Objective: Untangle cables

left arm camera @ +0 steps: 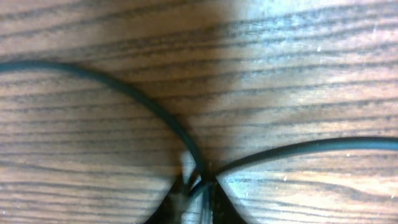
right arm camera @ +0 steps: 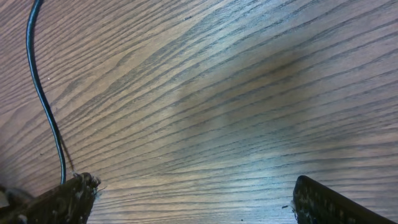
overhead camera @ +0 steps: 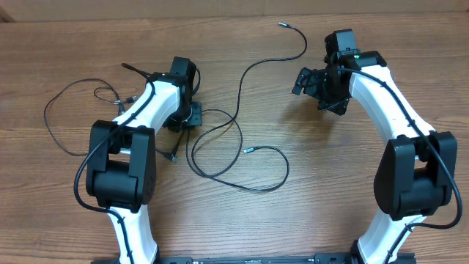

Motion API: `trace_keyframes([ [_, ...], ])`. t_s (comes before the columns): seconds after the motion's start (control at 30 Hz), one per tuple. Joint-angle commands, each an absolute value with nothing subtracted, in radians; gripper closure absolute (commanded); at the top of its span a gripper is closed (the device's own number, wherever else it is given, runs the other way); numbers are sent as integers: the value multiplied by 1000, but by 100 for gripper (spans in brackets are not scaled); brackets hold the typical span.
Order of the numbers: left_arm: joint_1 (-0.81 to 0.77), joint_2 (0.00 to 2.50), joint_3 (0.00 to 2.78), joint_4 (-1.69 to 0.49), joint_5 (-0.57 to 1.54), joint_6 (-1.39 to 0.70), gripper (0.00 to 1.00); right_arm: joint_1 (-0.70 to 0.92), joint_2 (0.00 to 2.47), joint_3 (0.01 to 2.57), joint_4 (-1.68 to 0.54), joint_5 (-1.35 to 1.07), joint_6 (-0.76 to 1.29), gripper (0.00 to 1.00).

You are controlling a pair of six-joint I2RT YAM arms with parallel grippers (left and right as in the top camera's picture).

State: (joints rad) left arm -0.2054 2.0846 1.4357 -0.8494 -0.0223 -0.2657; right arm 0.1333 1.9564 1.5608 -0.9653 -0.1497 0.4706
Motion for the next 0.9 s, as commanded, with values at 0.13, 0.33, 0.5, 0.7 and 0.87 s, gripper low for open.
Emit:
trace_keyframes([
  [0.13,-196,2092,1423,-875,73,-286,96,135,1953,1559,-962,-147,471,0],
  [0.33,-197,1870,1443,-880,132,-288,96,135,1953,1559,-962,-147,471,0],
  [0.5,-204,1665,1443,-920,132,-288,96,135,1953,1559,-962,-147,471,0],
  [0.7,-203,1441,1443,-892,178,-292,96,135,1953,1559,-962,-147,471,0],
  [0.87,-203,1282,1443,-760,170,-291,96,135,1953,1559,-962,-147,471,0],
])
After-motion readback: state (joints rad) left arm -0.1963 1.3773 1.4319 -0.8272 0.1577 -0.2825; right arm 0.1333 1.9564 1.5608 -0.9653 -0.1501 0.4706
